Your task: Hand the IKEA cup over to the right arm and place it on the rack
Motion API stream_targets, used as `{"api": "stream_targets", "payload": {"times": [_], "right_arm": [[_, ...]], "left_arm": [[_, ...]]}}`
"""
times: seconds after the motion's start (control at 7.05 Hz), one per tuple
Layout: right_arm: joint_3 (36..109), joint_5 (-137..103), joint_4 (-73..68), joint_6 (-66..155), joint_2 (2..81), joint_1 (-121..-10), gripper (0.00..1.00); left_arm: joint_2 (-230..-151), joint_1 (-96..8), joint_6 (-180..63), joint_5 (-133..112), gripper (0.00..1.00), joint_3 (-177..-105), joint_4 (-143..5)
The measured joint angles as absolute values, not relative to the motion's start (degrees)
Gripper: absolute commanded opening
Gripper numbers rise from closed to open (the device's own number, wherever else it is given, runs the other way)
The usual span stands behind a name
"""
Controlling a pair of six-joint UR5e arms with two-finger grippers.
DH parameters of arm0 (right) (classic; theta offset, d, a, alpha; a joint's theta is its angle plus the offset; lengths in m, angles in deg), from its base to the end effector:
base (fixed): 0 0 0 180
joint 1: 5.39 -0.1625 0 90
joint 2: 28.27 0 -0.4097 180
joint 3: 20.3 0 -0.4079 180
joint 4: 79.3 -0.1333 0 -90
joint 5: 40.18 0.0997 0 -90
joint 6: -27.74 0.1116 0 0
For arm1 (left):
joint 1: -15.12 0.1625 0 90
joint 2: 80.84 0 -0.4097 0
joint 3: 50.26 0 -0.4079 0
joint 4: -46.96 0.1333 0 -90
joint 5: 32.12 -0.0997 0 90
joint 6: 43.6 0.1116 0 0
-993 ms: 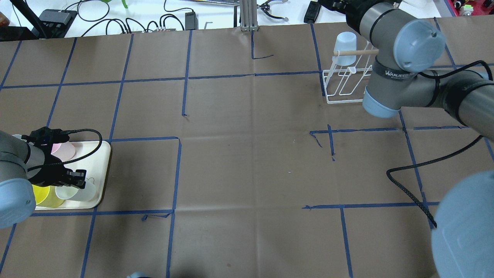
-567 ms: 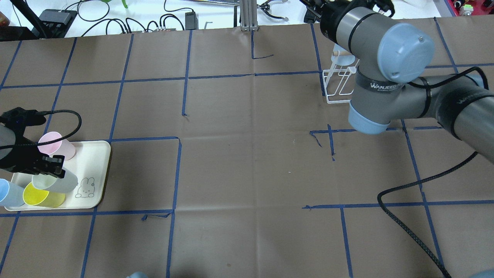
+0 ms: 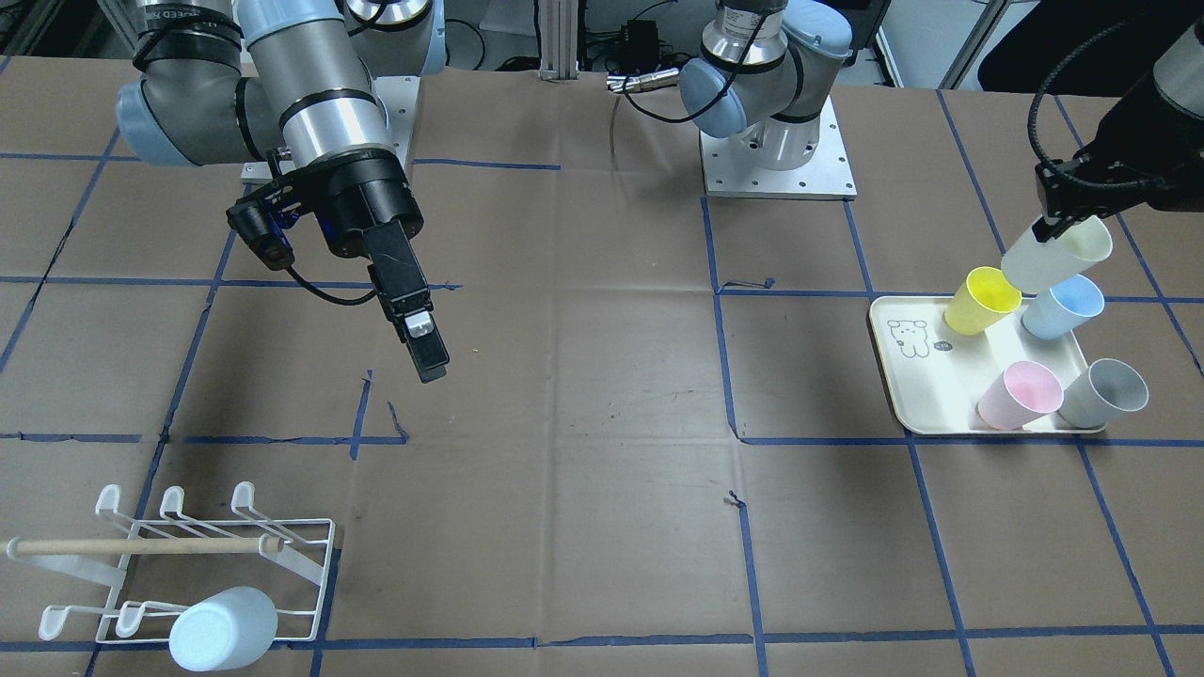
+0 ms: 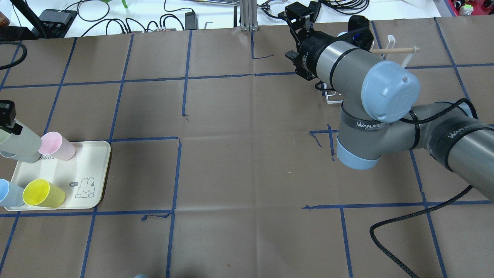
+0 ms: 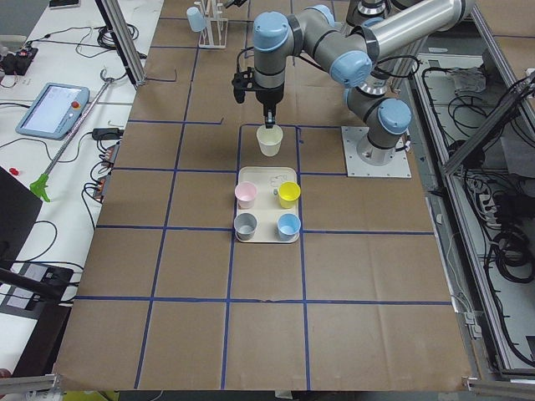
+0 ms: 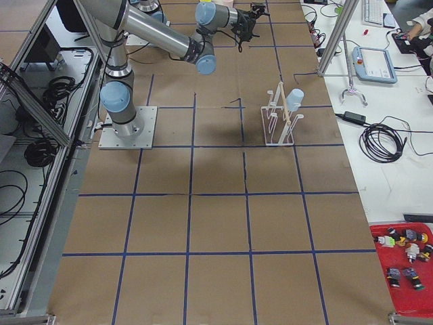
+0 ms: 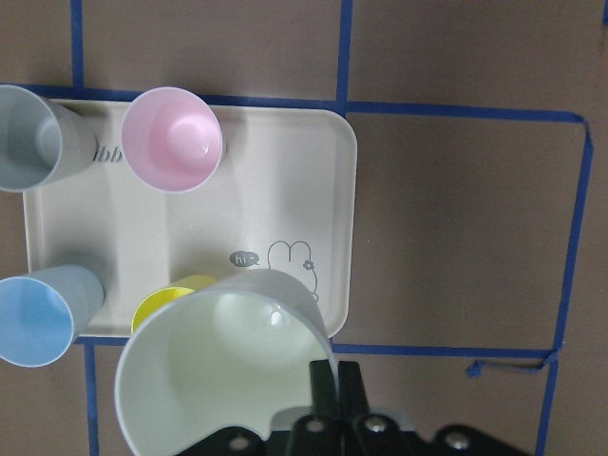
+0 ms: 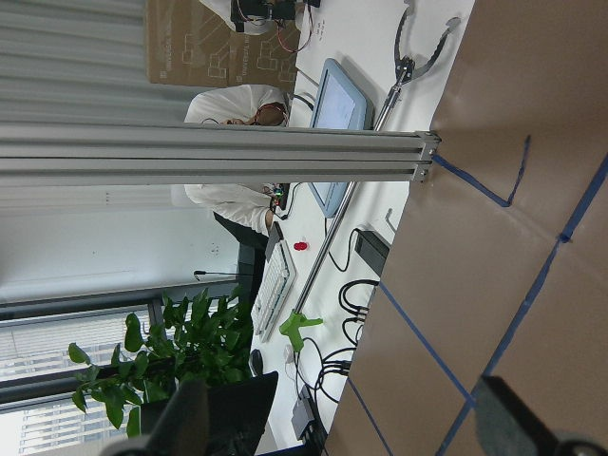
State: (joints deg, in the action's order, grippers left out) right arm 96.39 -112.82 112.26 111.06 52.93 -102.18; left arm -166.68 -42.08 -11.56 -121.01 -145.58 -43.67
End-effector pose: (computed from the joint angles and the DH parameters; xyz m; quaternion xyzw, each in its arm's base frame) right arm 0.2284 -0.5092 0.3785 0.4486 0.7016 -0.2912 0.4708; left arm 0.1430 -0.4720 0.4482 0.0068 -0.9998 -0.0080 0.0165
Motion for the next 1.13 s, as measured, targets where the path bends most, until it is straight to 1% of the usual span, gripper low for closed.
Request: {"api": "stream_targets", "payload": {"times": [0.14,0.28,0.57,0.85,0.99,1.13], "right_arm": [[97.0,-112.9,112.8,112.6,53.2,-102.3,1.00],[97.8,-112.9,113.0,113.0,53.3,-102.3,1.00],[98.7,-113.0,113.0,113.2,53.1,-102.3,1.00],[98.8,-113.0,112.9,113.3,52.9,-102.1,1.00],[98.9,-113.0,112.9,113.3,52.8,-102.0,1.00],[98.9,-113.0,112.9,113.3,52.7,-101.9,1.00]], "left_arm": [[-168.1,-43.6,-11.5,-118.8,0.00,-143.8,-42.4],[-168.8,-44.5,-10.9,-113.0,0.00,-143.6,-37.8],[-169.7,-45.0,-8.1,-97.1,0.00,-146.3,-23.9],[-170.2,-45.1,-4.8,-83.0,0.00,-153.1,-9.2],[-171.7,-45.1,-4.3,-76.5,0.00,-157.1,-0.5],[-174.7,-45.1,-4.2,-69.9,0.00,-159.7,8.4]]}}
